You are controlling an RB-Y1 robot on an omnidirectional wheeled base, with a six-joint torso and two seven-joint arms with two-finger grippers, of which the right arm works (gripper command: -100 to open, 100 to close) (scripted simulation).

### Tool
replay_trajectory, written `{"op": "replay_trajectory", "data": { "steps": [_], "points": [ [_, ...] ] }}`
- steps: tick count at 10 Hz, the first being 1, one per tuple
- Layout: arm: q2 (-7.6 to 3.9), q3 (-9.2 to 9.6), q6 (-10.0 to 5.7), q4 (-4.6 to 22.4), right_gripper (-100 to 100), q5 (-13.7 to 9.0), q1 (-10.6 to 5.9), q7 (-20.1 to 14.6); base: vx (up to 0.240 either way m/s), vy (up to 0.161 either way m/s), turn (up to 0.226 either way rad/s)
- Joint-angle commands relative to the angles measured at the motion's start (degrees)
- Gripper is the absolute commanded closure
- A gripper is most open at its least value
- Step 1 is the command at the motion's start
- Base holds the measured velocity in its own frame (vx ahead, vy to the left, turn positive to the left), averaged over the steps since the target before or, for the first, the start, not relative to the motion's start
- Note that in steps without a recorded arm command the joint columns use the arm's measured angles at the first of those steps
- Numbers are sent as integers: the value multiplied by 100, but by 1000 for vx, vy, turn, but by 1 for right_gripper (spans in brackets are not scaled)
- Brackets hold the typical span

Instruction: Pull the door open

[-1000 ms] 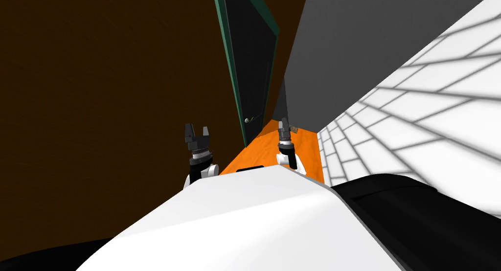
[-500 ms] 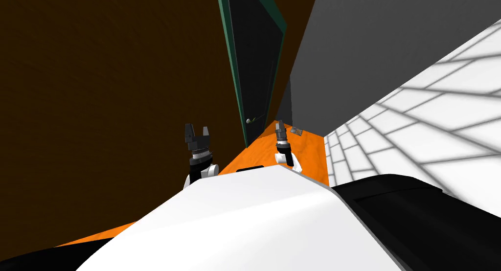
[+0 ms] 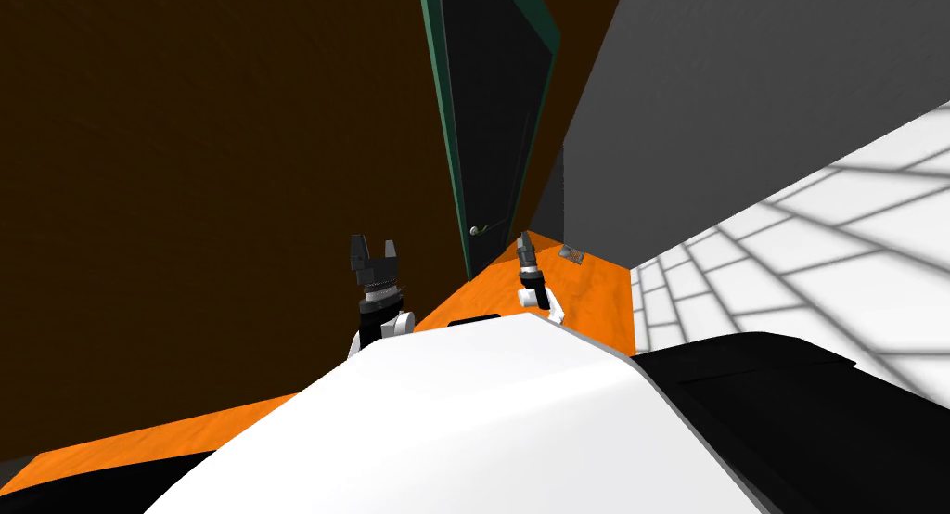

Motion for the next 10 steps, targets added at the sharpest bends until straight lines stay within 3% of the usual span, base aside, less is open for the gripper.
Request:
{"op": "replay_trajectory", "data": {
  "steps": [1,3,4,7,8,9,10],
  "points": [
    [-20,9,0,163,-100,-12,-48,-27,19,-49,81],
    [-99,34,-32,575,-100,-62,-290,-117,29,-64,169],
    [-99,34,-32,691,-100,-62,-290,-117,28,-76,93],
    [-179,60,-66,1146,-100,-113,-541,-212,33,-64,106],
    [-179,60,-66,1243,-100,-113,-541,-212,26,-48,82],
    [-220,73,-84,1447,-100,-140,-669,-260,31,-58,133],
    [-220,73,-84,1523,-100,-140,-669,-260,24,-55,71]
  ]
}}
